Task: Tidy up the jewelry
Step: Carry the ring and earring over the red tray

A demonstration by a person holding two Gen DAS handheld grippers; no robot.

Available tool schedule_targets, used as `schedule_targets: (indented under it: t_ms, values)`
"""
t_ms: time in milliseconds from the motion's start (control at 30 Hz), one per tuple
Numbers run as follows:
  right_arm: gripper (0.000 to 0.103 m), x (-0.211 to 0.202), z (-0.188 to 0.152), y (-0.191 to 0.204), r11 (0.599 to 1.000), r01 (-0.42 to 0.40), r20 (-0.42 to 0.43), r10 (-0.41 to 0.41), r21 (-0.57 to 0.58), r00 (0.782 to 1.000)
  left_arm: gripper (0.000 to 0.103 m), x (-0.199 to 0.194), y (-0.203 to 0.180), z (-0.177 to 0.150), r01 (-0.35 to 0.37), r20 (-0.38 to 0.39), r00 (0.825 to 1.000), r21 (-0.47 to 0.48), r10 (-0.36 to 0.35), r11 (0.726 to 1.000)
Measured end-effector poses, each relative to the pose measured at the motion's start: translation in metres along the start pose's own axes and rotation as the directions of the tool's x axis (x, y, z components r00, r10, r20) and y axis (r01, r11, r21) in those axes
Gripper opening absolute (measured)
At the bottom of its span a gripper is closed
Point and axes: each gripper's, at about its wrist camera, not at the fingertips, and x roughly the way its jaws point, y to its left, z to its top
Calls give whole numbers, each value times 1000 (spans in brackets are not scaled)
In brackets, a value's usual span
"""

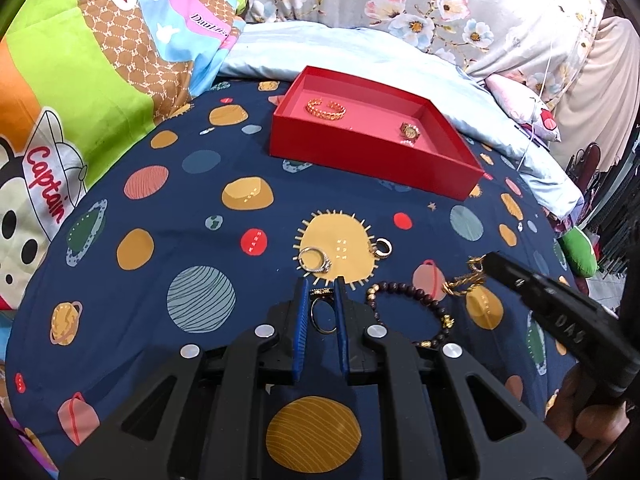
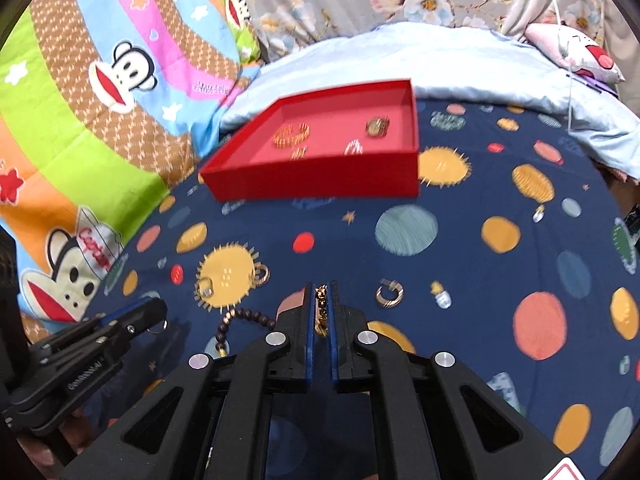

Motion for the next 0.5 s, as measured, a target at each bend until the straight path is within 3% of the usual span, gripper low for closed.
schedule_targets:
  t_ms: [500]
  values:
    - [5,-37,48,-14,1000,11,118,-11,6,993,12,-14,-15,33,7,65,998,36,-10,999]
